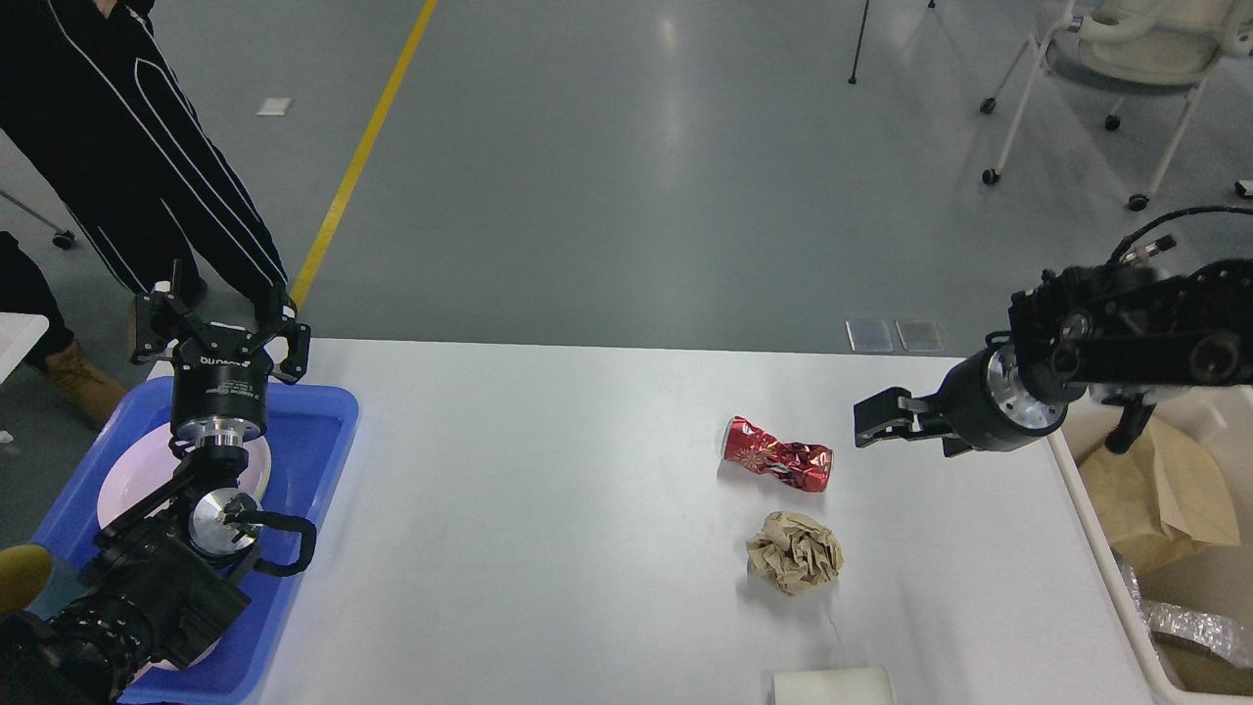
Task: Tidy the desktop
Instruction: 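Lower the right gripper onto the crumpled brown paper and grasp it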
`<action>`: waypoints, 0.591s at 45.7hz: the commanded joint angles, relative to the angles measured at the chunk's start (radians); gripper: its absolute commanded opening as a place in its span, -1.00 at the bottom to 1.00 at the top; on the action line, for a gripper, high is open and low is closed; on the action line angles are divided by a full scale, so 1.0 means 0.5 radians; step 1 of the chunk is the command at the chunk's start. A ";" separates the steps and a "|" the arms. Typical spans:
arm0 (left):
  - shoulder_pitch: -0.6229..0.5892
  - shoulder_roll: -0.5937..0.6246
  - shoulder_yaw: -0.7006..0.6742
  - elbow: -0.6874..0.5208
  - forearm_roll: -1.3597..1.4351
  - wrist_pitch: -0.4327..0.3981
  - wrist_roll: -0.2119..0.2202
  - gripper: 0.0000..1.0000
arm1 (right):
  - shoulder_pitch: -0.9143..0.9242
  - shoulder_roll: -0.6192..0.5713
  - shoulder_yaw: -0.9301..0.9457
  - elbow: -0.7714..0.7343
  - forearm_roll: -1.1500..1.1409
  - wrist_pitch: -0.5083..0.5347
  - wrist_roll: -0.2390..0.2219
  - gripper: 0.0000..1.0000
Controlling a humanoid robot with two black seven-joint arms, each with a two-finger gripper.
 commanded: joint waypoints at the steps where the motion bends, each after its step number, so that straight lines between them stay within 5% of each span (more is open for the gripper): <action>1: 0.000 0.000 0.000 0.000 0.000 0.000 0.000 0.94 | -0.307 0.094 0.116 -0.096 0.005 -0.144 -0.012 1.00; 27: 0.000 0.000 0.000 -0.003 0.000 0.000 0.000 0.94 | -0.764 0.524 0.316 -0.375 -0.001 -0.249 -0.027 1.00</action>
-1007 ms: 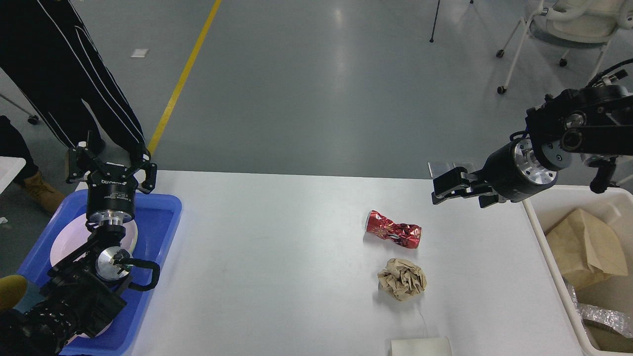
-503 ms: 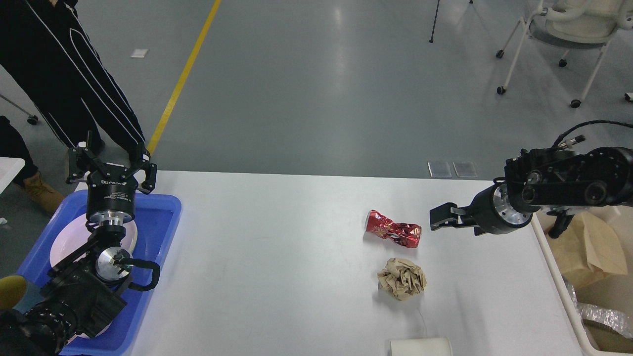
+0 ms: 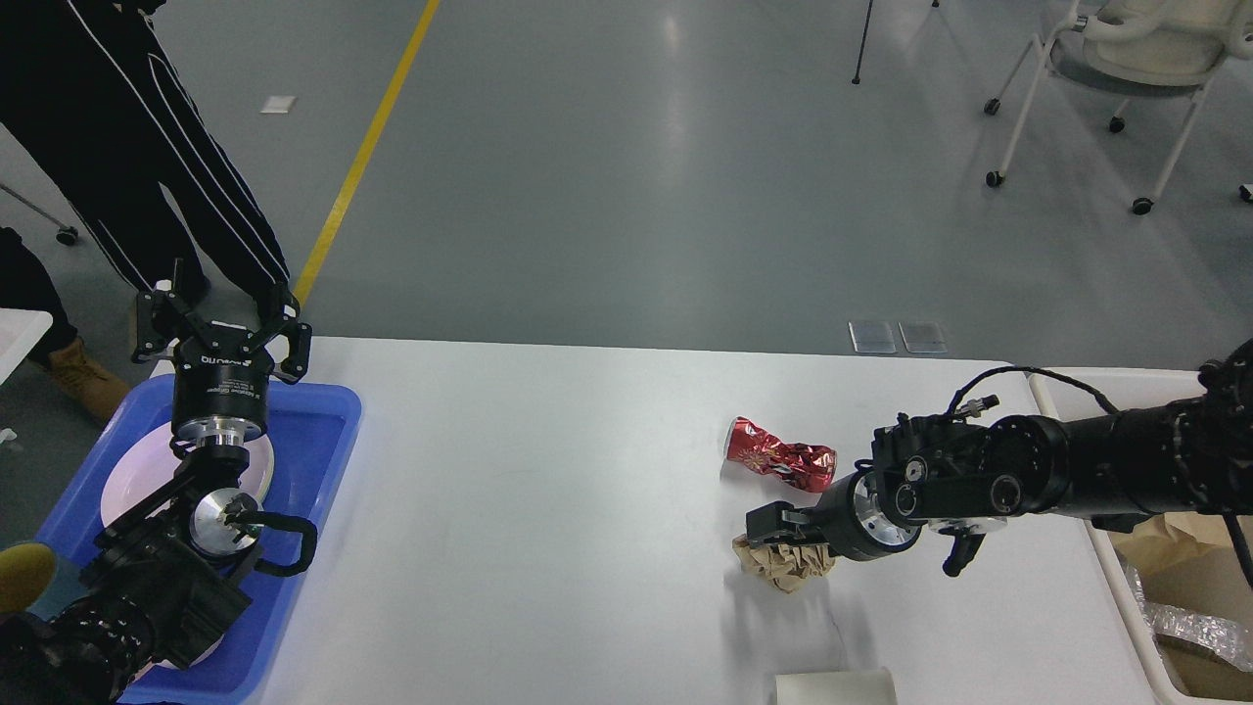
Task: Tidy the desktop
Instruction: 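Lower the right gripper onto the crumpled brown paper and grasp it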
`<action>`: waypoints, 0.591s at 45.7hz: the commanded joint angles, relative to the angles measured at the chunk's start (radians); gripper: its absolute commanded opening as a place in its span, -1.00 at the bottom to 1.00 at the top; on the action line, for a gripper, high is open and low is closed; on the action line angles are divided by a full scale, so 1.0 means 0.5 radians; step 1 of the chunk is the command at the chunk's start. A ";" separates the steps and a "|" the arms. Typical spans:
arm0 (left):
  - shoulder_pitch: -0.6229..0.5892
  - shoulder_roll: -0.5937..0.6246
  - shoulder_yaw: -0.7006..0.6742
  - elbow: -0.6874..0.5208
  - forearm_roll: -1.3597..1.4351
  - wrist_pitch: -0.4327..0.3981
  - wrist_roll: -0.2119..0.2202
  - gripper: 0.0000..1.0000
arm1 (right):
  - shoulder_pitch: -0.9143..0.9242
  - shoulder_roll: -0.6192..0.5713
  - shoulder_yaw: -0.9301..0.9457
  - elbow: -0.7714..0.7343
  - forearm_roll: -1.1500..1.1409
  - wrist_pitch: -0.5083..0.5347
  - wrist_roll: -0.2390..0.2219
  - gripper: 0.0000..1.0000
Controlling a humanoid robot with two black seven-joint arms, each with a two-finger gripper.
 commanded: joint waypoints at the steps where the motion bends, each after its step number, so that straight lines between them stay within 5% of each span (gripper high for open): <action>1: 0.000 0.000 0.000 0.000 0.000 0.000 -0.001 0.94 | -0.049 0.019 0.001 -0.020 -0.011 0.000 -0.003 1.00; 27: 0.000 0.000 -0.003 0.000 0.000 0.000 -0.001 0.94 | -0.245 0.200 0.078 -0.256 0.001 -0.166 0.000 1.00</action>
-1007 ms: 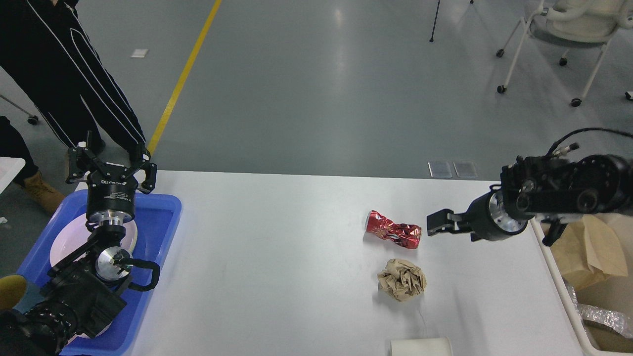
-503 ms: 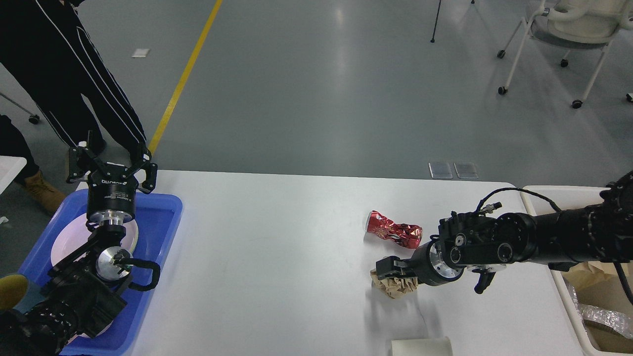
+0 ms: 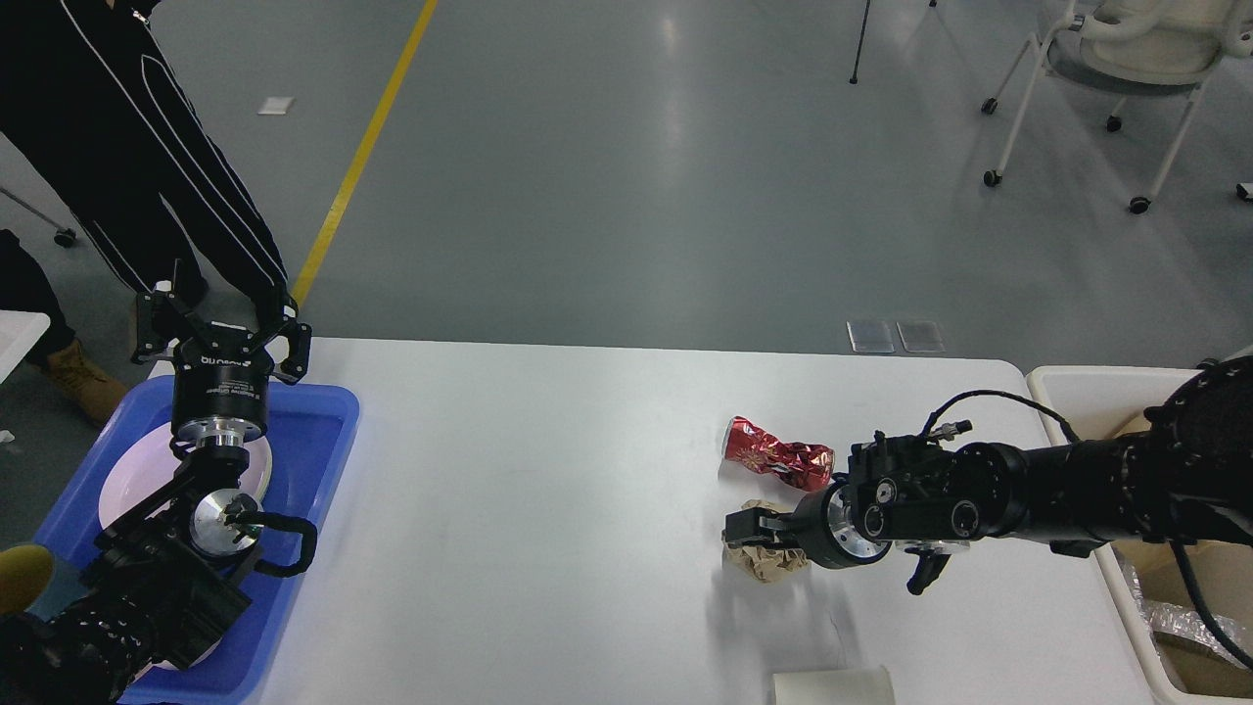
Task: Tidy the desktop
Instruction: 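Lower the right gripper onto the crumpled brown paper and grasp it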
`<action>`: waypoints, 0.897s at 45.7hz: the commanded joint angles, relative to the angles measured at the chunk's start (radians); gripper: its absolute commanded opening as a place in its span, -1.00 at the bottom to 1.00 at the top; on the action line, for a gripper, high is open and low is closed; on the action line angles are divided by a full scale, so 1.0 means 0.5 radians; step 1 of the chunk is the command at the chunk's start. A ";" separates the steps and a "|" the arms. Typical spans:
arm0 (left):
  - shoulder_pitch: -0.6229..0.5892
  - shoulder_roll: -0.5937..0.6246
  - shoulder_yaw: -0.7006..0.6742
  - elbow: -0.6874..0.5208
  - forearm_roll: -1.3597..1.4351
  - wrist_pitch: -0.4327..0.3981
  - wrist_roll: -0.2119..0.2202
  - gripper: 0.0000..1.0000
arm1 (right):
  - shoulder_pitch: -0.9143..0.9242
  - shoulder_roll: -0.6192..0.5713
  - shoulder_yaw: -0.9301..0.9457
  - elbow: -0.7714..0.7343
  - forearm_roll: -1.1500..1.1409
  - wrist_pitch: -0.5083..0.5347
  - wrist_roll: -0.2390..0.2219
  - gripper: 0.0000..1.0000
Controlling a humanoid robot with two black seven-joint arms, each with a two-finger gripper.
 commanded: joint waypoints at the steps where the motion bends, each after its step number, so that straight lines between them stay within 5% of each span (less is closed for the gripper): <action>1: 0.001 0.000 0.000 0.000 0.000 0.000 0.000 0.94 | -0.046 0.048 0.000 -0.061 0.000 -0.024 0.001 0.95; 3: -0.002 0.000 -0.003 0.000 0.000 0.000 0.000 0.94 | -0.049 0.048 0.000 -0.083 -0.003 -0.024 0.001 0.58; 7: -0.002 0.000 -0.003 0.000 0.000 0.000 0.000 0.94 | -0.049 0.055 0.003 -0.123 -0.003 -0.057 -0.002 -0.98; 14: -0.002 0.000 0.000 0.000 0.000 0.000 0.000 0.94 | -0.061 0.058 0.000 -0.135 0.000 -0.208 -0.002 -1.00; 41: -0.002 0.000 0.000 0.000 0.000 0.000 0.000 0.94 | 0.132 -0.132 -0.031 0.095 0.000 -0.171 0.004 -1.00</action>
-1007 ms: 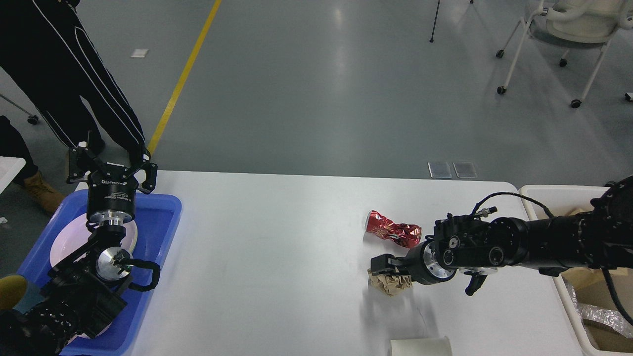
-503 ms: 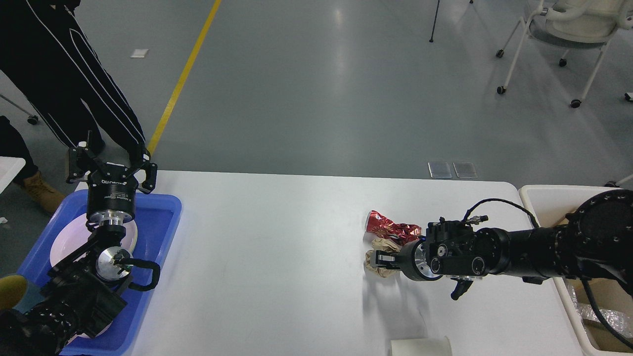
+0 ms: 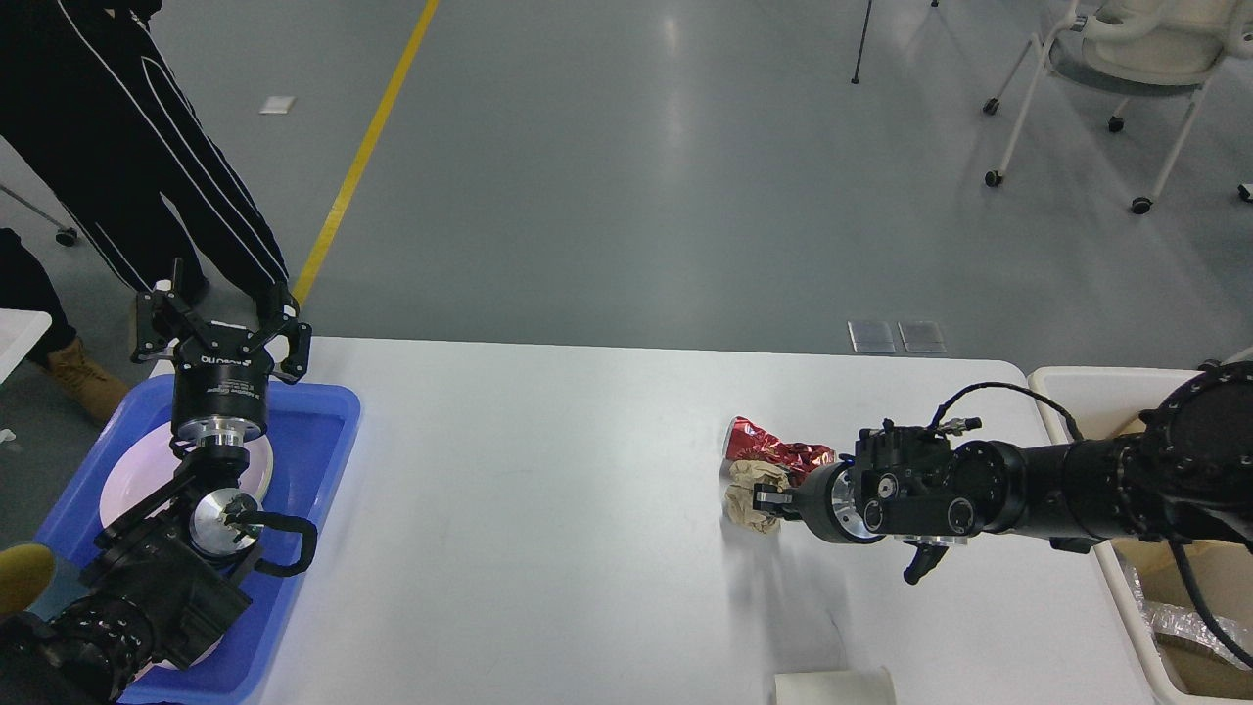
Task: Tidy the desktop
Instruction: 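Lower the right gripper onto the crumpled brown paper and grasp it, then lift the brown paper and drop it into the white bin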
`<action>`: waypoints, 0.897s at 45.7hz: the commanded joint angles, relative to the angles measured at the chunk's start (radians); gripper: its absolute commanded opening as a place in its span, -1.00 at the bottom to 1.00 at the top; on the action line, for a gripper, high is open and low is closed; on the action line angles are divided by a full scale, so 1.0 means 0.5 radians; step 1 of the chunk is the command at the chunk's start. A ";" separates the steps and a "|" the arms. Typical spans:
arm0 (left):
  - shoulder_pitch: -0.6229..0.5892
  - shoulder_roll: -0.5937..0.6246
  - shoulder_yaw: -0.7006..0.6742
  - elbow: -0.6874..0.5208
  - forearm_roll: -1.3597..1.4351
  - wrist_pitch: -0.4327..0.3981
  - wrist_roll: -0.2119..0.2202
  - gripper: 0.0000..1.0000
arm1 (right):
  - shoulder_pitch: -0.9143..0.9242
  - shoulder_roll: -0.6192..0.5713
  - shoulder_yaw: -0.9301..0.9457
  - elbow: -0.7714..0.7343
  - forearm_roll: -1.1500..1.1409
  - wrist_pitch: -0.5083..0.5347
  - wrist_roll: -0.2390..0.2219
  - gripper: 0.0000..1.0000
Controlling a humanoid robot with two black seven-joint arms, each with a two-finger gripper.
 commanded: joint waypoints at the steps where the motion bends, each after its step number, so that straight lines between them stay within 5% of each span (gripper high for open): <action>1: 0.000 0.000 -0.003 0.000 0.000 0.000 0.000 0.94 | 0.126 -0.123 -0.023 0.155 0.000 0.061 0.004 -1.00; 19: 0.000 0.000 -0.003 0.000 0.000 0.000 0.000 0.94 | 0.905 -0.788 -0.115 0.898 0.003 0.647 0.029 -1.00; 31: 0.003 0.000 -0.003 0.000 0.000 0.000 0.000 0.94 | 1.359 -1.104 -0.177 1.198 0.009 0.761 0.029 -1.00; 41: 0.003 0.000 0.000 0.000 0.000 0.000 0.000 0.94 | 1.598 -1.126 -0.204 1.186 -0.009 0.828 0.026 -1.00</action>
